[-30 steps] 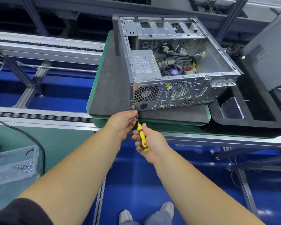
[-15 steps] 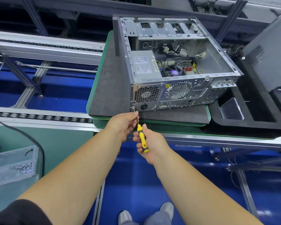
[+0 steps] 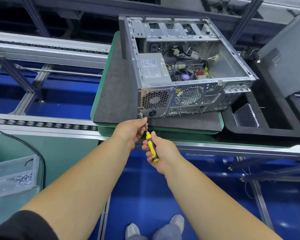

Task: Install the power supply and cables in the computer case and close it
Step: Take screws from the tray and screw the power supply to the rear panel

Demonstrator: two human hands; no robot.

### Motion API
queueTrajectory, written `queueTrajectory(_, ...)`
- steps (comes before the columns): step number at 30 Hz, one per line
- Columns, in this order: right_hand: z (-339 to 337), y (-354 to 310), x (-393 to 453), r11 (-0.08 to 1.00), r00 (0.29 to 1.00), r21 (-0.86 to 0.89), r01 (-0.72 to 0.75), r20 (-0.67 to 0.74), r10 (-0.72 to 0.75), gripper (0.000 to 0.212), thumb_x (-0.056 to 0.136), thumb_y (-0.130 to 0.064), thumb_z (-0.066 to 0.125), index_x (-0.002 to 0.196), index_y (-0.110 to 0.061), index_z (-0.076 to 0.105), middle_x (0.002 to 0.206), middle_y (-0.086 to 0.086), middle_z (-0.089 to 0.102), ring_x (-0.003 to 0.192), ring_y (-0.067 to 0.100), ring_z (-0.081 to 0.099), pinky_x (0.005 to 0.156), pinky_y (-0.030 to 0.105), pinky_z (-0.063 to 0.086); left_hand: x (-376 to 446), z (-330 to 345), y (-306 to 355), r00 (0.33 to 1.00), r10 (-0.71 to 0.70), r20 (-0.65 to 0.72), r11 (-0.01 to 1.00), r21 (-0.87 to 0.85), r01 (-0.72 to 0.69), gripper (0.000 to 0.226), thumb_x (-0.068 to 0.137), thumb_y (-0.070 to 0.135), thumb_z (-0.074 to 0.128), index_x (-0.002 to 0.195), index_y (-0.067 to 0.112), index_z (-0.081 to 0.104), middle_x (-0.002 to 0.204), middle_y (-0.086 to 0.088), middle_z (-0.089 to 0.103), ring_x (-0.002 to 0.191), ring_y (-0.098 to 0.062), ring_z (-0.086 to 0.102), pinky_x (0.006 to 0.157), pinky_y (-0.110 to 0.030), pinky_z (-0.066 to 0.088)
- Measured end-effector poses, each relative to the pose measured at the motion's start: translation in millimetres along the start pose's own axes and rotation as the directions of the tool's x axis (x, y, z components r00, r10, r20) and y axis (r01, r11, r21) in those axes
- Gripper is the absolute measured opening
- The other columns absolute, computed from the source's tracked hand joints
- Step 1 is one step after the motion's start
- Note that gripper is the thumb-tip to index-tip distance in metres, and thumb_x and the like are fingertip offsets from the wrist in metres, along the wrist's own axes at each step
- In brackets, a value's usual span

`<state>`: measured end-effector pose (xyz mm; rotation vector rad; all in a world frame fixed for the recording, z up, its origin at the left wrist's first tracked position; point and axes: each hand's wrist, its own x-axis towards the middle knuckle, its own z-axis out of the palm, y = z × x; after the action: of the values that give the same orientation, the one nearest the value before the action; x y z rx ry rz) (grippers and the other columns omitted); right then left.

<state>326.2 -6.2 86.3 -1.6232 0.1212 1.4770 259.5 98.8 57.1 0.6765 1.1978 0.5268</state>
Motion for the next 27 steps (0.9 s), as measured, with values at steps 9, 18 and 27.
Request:
queueTrajectory(9,-2.2,2.6,-0.2,0.991,0.998,0.134,-0.011,0.058,0.003,0.030,0.085,-0.038,0.075,0.082,-0.009,0.067,0.056,0.002,0.058,0.042,0.009,0.047,0.040,0.019,0.038,-1.6,-4.3,0.2,0.996,0.003,0.094,0.999,-0.040,0.001,0.012,0.094,0.017,0.061,0.093,0.010,0.071,0.078,0.002,0.075,0.069,-0.004,0.071,0.059,-0.015,0.055)
queueTrajectory(18,0.7,1.3,1.3,0.996,0.999,0.078,-0.045,0.031,0.042,0.046,0.103,-0.040,0.046,0.086,-0.006,0.071,0.055,-0.001,0.062,0.041,0.007,0.046,0.040,0.018,0.037,3.6,0.7,2.0,0.999,-0.028,-0.043,0.999,0.045,0.030,0.019,0.079,0.027,0.080,0.071,0.012,0.071,0.058,0.004,0.066,0.043,-0.002,0.054,0.042,-0.013,0.044)
queueTrajectory(27,-1.2,5.9,1.4,0.999,0.997,-0.004,0.053,-0.051,-0.053,0.030,0.091,-0.037,0.069,0.084,-0.008,0.071,0.058,-0.002,0.062,0.048,0.009,0.051,0.044,0.020,0.043,0.1,1.0,0.2,0.998,-0.050,-0.023,0.998,0.033,0.051,0.019,0.082,0.029,0.077,0.077,0.012,0.072,0.064,0.003,0.067,0.054,-0.005,0.057,0.052,-0.016,0.049)
